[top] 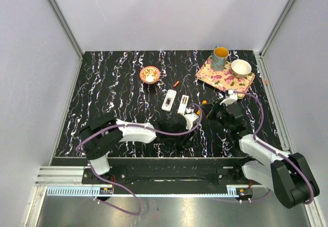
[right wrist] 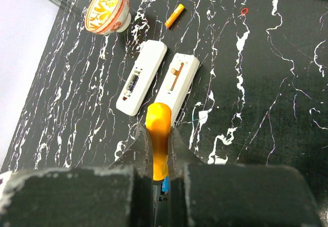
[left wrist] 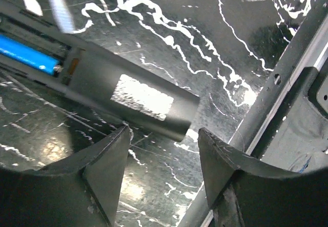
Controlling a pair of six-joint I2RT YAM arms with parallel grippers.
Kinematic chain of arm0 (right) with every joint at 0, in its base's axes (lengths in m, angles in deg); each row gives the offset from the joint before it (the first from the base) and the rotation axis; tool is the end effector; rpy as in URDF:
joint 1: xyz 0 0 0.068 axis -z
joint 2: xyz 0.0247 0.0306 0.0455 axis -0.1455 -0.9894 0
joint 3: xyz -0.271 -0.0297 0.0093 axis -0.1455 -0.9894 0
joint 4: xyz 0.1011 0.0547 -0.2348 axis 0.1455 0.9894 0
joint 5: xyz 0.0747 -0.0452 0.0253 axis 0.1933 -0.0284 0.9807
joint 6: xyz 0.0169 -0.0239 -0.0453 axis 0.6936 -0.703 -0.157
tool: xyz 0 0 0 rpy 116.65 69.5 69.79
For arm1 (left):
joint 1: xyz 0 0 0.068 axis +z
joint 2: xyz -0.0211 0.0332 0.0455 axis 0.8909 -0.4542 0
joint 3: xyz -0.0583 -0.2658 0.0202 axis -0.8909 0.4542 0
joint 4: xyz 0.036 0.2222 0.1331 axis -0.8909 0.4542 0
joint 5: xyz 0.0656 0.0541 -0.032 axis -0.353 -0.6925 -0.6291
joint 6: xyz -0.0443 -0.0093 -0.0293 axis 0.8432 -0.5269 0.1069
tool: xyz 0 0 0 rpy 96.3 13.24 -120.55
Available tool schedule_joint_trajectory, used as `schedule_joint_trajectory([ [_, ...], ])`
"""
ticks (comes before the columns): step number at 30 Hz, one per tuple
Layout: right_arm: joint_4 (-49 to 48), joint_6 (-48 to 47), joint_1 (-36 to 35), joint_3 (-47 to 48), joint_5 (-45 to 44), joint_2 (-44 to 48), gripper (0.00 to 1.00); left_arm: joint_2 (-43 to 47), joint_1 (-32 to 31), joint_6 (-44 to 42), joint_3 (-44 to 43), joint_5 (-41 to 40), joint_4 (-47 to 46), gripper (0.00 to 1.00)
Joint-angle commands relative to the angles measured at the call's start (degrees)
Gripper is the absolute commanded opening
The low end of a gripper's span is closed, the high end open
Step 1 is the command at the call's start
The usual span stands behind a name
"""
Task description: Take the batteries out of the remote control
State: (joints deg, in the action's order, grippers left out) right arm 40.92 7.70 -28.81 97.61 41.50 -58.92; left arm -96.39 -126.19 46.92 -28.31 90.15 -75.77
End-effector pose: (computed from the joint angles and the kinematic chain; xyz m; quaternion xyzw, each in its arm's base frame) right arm 0.2021 0.0787 0.1930 0.0584 0.7828 0.3085 0.5372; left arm 0.1544 -0.3167 0.1488 0.3558 0.8445 -0.3127 0.2500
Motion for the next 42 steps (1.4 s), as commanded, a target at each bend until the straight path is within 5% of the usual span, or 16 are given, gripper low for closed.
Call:
schedule_joint_trajectory([
  [1,-0.8,-1.6,0.5,3.0,-0.3,-0.9,0.0,2.1,4.8,2.0,5.8,4.2,1.6,0.58],
  [6,-2.8,-1.4,0.5,3.7,1.5,-5.6,0.0,5.4,13.3,7.1,12.0,14.6,-10.1,0.46],
  [17,-12.3,1.7,0.4,3.3,1.3,-14.3,0.0,-3.5,20.7,11.7,10.4,21.0,-19.0,0.08],
  [42,-17.1,4.4,0.2,2.3,-1.6,-21.4,0.0,-10.8,22.2,11.0,1.8,21.2,-16.7,0.02],
])
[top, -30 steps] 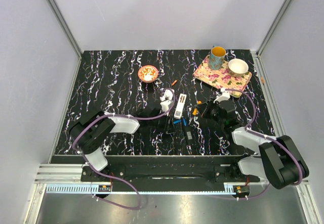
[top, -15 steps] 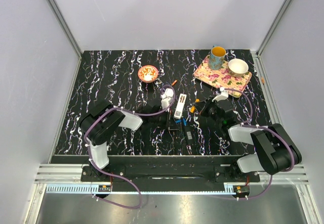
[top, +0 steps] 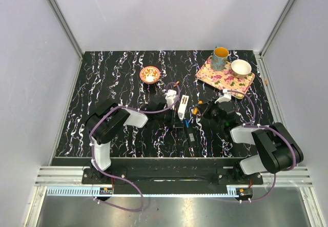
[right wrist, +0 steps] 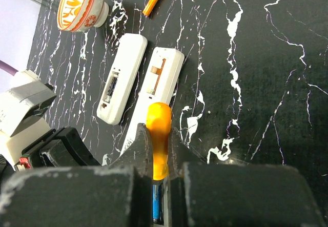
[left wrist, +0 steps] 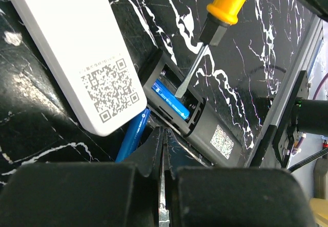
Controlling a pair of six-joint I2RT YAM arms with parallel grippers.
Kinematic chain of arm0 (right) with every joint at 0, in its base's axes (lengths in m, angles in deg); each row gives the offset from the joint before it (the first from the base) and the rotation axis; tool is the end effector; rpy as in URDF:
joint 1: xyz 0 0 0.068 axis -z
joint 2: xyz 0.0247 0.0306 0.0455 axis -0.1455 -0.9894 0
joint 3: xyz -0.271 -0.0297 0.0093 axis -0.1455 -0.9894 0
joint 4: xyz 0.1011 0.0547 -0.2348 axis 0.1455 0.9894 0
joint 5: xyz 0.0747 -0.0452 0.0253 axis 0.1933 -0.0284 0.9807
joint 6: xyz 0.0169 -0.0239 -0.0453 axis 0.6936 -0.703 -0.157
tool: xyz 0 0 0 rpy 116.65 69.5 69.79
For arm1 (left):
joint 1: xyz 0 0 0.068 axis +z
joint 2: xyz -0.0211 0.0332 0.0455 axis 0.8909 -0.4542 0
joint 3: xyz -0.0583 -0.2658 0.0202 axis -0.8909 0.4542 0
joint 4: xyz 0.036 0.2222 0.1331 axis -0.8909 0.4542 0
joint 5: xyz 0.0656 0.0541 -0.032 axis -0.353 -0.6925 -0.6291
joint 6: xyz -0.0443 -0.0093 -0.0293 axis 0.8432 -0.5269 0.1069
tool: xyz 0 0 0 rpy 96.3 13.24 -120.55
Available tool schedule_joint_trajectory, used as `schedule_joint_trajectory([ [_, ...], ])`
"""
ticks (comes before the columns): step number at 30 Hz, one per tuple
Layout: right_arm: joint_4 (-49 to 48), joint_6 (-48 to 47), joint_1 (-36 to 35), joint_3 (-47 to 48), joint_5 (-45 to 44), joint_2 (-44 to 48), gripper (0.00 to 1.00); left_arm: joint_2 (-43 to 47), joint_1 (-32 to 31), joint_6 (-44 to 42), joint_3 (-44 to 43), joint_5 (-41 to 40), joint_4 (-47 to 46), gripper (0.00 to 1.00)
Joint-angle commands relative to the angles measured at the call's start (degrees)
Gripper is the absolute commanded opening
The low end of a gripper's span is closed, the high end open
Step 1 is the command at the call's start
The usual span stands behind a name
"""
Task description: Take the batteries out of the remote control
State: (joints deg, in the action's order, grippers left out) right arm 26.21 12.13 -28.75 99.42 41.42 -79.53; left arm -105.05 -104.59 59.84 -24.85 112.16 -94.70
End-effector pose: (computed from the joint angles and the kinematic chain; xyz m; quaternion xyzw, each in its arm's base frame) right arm 0.2352 0.0907 0.1521 0.0939 0.8011 0.3154 0.5000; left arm 0.2571 -0.2521 0.1116 0.1743 0.8527 -0.4492 0.2018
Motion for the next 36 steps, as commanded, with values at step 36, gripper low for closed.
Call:
schedule_joint_trajectory([
  [36,0.2,3.3,-2.6,3.9,2.8,-1.0,0.0,0.2,1.4,-6.2,-2.3,-2.6,9.3,0.1],
])
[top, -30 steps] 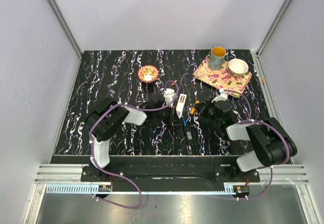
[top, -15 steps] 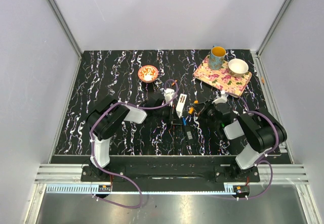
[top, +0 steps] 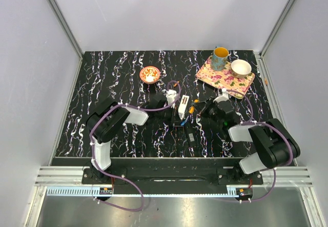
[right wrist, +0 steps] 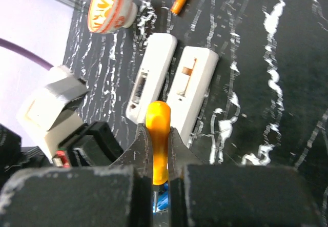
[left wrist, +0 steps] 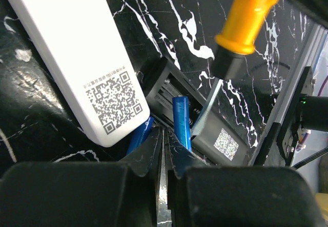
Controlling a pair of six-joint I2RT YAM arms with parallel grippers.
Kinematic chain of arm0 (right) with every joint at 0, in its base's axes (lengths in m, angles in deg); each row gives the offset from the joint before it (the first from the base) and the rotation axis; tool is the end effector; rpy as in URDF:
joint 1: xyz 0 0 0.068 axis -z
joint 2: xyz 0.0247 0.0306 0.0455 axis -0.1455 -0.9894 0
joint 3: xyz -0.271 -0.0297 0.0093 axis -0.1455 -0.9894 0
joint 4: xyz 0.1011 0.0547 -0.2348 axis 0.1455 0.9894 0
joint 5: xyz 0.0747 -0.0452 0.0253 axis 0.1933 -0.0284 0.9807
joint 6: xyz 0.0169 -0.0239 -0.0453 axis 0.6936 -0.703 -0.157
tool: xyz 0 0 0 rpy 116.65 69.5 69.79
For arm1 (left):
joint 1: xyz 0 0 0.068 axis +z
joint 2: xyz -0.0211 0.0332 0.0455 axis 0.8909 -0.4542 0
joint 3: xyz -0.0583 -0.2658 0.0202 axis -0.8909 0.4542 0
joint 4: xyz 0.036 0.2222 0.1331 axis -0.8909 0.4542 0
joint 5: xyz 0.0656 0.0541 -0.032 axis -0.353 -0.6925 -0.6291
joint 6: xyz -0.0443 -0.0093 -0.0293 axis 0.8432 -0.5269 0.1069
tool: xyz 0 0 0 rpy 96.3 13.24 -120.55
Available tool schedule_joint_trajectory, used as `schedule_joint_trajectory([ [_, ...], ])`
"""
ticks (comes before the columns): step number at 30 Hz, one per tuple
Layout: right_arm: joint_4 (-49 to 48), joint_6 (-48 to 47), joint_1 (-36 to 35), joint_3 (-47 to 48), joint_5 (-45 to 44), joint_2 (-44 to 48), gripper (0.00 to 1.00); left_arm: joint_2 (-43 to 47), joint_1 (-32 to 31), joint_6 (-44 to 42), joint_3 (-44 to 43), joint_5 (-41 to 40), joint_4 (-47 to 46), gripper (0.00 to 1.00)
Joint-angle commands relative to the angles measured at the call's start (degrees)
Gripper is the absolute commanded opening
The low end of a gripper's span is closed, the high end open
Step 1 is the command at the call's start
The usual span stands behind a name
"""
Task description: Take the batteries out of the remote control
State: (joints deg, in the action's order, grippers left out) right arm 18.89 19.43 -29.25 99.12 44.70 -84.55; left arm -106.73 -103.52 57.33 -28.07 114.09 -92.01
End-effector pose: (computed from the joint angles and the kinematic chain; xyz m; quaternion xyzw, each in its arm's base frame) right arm 0.2389 0.0966 0.1436 0.1213 0.7863 0.3745 0.4762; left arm 0.2691 -0.2549 0.1122 0.1898 0.8504 -0.4491 0.1979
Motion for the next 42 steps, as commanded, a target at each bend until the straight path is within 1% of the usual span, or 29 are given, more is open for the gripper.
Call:
schedule_joint_trajectory([
  [1,8.0,-4.2,-2.9,4.6,-0.6,3.9,0.0,2.6,0.4,-4.0,1.0,-4.7,6.8,0.11],
  [4,8.1,-4.2,-3.7,5.7,-0.6,2.4,0.0,4.4,0.7,-4.3,1.4,-5.4,8.0,0.14],
  [9,8.5,-4.8,-4.1,6.3,-1.2,1.7,0.0,7.2,0.8,-5.6,1.6,-7.4,12.7,0.2],
  [10,8.9,-5.0,-4.1,6.3,-1.3,2.4,0.0,8.7,0.8,-6.1,1.8,-7.9,13.6,0.23],
  [13,11.0,-6.6,-4.2,7.0,-1.9,3.9,0.0,12.5,0.7,-6.7,3.1,-8.3,14.1,0.28],
  [14,12.4,-7.3,-4.1,7.3,-2.5,4.6,0.0,13.5,0.8,-6.9,3.3,-8.2,14.2,0.32],
  [16,13.6,-8.2,-4.2,7.4,-3.2,6.5,0.0,16.5,0.8,-7.1,4.1,-7.6,14.1,0.36],
  [17,15.1,-9.1,-4.2,7.9,-3.7,7.1,0.0,17.6,0.8,-7.2,4.3,-7.3,14.0,0.4],
  [20,17.3,-10.4,-4.1,8.3,-4.7,9.3,0.0,21.5,1.1,-7.5,5.3,-6.6,13.5,0.45],
  [23,18.9,-11.4,-4.1,8.5,-5.7,11.1,0.0,24.9,1.9,-7.8,6.2,-7.4,14.1,0.53],
  [24,19.2,-11.5,-4.2,8.4,-5.8,11.7,0.0,26.3,2.6,-8.2,6.3,-8.1,14.7,0.59],
  [26,20.0,-11.8,-4.1,8.2,-6.4,13.2,0.0,27.6,3.3,-9.8,6.8,-11.8,16.8,0.64],
  [27,20.3,-11.9,-4.1,8.2,-6.4,14.2,0.0,28.5,3.5,-11.5,6.7,-16.0,18.0,0.73],
  [28,21.2,-12.1,-4.2,8.3,-6.9,14.7,0.0,28.7,3.5,-12.6,6.3,-18.5,21.0,0.76],
  [30,21.9,-12.6,-4.2,8.4,-7.4,16.2,0.0,27.4,3.5,-15.8,3.9,-24.0,22.8,0.81],
  [31,22.8,-12.9,-4.1,8.5,-7.9,16.6,0.0,26.5,3.5,-16.6,2.4,-25.9,27.5,0.83],
  [32,23.1,-13.4,-4.2,8.6,-7.9,17.1,0.0,25.3,3.6,-17.4,0.8,-27.4,29.2,0.84],
  [33,23.5,-13.7,-4.1,8.7,-7.9,18.2,0.0,22.6,3.5,-18.5,-2.6,-30.4,30.7,0.84],
  [34,24.5,-14.0,-4.1,8.8,-9.5,18.6,0.0,21.3,3.5,-18.8,-4.0,-31.5,32.6,0.84],
  [35,24.9,-14.5,-4.0,8.8,-9.8,19.1,0.0,19.9,3.4,-19.3,-5.5,-31.9,32.8,0.85],
  [36,25.2,-14.8,-4.0,8.9,-10.0,19.8,0.0,17.1,3.5,-19.7,-8.2,-34.4,33.3,0.86],
  [38,26.4,-15.4,-4.0,9.1,-10.6,20.7,0.0,14.1,3.5,-20.1,-10.8,-36.1,33.9,0.87],
  [39,26.7,-15.6,-3.9,9.1,-10.8,21.5,0.0,11.2,3.5,-20.7,-13.2,-36.3,34.0,0.87],
  [42,27.9,-15.9,-3.7,9.1,-11.0,22.8,0.0,5.8,3.5,-21.9,-15.7,-35.4,33.2,0.87],
])
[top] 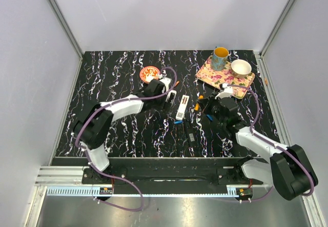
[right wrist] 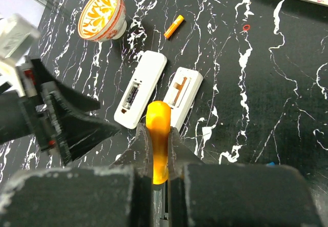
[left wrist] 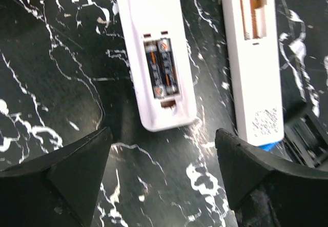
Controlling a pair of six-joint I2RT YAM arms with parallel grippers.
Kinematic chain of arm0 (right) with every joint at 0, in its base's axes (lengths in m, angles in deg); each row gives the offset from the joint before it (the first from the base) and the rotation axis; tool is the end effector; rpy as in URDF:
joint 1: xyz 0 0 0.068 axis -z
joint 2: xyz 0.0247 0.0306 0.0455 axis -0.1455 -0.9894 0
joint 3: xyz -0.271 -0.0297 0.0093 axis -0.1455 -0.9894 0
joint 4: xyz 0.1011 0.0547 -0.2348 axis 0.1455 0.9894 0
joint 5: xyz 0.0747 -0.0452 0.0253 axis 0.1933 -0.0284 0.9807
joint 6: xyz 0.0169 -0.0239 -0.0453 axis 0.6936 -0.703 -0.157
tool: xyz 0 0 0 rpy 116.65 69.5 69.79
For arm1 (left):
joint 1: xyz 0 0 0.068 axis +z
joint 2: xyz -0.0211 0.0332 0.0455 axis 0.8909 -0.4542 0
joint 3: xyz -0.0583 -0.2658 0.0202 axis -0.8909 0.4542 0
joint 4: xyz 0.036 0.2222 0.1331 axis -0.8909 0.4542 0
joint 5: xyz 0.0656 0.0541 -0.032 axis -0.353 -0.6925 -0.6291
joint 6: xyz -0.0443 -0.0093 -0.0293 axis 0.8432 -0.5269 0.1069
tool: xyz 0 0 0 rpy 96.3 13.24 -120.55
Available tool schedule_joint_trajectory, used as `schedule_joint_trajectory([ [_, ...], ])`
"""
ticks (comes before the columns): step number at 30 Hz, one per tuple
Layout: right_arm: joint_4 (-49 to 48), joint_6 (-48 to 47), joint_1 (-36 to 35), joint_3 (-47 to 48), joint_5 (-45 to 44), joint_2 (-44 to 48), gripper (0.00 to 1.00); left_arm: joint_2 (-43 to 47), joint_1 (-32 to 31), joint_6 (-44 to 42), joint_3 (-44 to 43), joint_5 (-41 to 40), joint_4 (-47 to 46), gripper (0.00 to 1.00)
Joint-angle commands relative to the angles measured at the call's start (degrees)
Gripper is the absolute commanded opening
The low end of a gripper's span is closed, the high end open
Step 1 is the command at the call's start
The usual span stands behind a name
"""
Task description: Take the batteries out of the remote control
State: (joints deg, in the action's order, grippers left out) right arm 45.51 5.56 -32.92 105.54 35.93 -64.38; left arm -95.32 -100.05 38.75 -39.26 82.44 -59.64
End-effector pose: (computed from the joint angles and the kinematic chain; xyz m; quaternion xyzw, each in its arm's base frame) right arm 0.2218 0.1010 0.2097 0.0463 0.7953 0.2773 0.5371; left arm 0.2941 -0.2223 0.1896 0.1967 0.9108 -0.1555 0.3279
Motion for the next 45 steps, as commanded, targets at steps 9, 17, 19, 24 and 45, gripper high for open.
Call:
schedule_joint_trajectory([
  [9,3.0,-2.7,0.1,2.6,-2.9,4.6,0.0,-15.3,-1.3,-5.6,-10.3,-6.8,0.3,0.67],
  [17,3.3,-2.8,0.1,2.9,-1.4,4.5,0.0,-11.7,-2.1,-4.1,-4.2,-7.3,-1.1,0.05],
  [19,3.3,-2.9,0.2,3.0,-0.8,4.3,0.0,-9.1,-2.1,-3.3,-0.2,-6.8,-1.8,0.0],
  [24,2.2,-2.5,0.1,3.0,0.4,2.8,0.0,-0.6,-2.8,-1.6,8.0,-3.2,-0.9,0.0],
  [45,-1.8,-2.1,-2.5,4.5,8.3,-2.5,0.0,4.6,-18.9,5.4,17.4,-8.9,0.9,0.21],
])
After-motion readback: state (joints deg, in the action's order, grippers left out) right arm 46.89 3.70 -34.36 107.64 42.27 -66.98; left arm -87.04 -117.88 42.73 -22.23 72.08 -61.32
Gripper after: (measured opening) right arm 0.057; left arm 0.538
